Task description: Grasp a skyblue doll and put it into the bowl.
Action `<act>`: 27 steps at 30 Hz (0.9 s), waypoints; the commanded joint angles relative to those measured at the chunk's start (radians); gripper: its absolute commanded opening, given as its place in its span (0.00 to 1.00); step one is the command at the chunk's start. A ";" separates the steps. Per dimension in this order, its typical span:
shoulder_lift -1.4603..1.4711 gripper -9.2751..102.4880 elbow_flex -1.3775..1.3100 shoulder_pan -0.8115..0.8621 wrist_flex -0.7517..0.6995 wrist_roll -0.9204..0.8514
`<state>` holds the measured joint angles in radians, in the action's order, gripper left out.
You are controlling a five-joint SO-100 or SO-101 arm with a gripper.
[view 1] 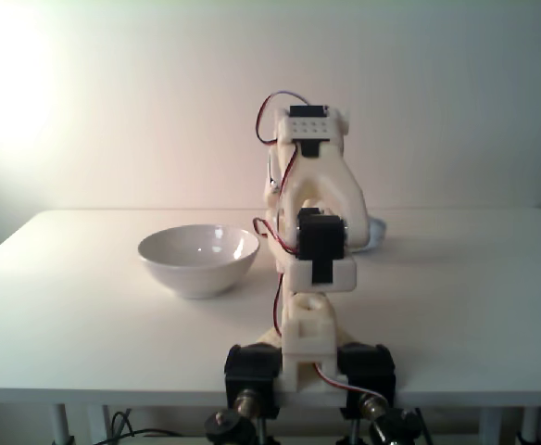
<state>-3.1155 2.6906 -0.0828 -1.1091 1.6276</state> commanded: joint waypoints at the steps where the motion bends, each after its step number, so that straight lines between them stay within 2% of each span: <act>1: -0.284 0.41 -0.066 0.005 0.011 -0.006; 6: -0.281 0.58 -0.127 0.114 -0.003 -0.008; 11: -0.278 0.66 -0.184 0.304 -0.003 0.002; 16: -0.147 0.68 -0.279 0.419 -0.003 0.005; 27: 0.545 0.68 -0.696 0.430 -0.003 0.005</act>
<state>-2.7259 2.0893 0.3375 -1.1106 1.6291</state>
